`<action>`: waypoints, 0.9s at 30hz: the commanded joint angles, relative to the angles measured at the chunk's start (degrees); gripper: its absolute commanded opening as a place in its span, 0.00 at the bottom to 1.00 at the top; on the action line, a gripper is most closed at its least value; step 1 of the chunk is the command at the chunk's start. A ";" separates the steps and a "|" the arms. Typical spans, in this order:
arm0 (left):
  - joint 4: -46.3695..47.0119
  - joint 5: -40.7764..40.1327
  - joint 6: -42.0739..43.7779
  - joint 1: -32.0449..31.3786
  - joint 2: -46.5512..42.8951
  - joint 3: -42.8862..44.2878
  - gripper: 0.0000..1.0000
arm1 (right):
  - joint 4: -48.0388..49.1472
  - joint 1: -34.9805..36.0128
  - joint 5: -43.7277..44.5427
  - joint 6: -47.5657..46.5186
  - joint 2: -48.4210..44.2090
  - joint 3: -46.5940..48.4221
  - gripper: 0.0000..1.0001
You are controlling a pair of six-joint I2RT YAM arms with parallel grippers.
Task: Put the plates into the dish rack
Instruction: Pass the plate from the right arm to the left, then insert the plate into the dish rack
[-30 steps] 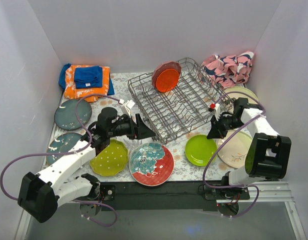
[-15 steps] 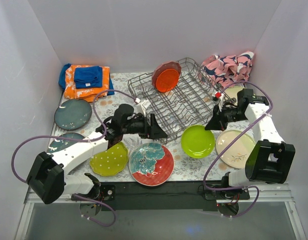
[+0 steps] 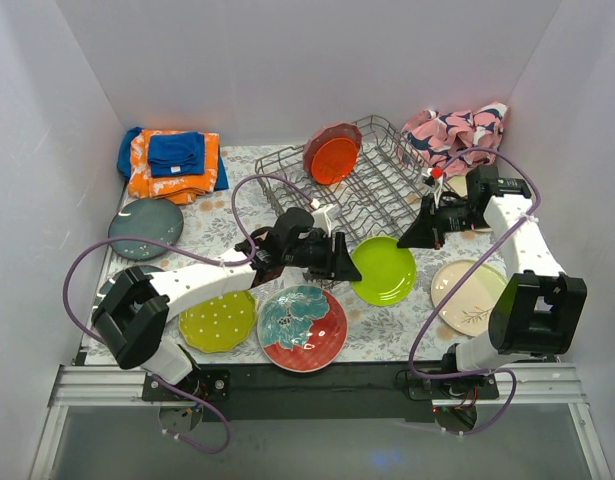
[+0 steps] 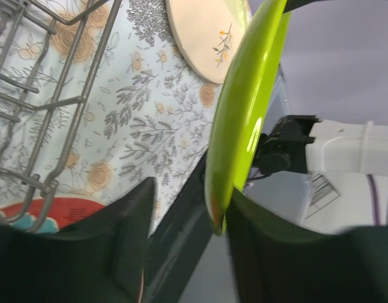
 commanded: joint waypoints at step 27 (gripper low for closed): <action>-11.47 -27.56 27.22 18.74 4.45 25.06 0.00 | 39.74 -6.11 11.08 25.96 -14.44 -17.25 0.77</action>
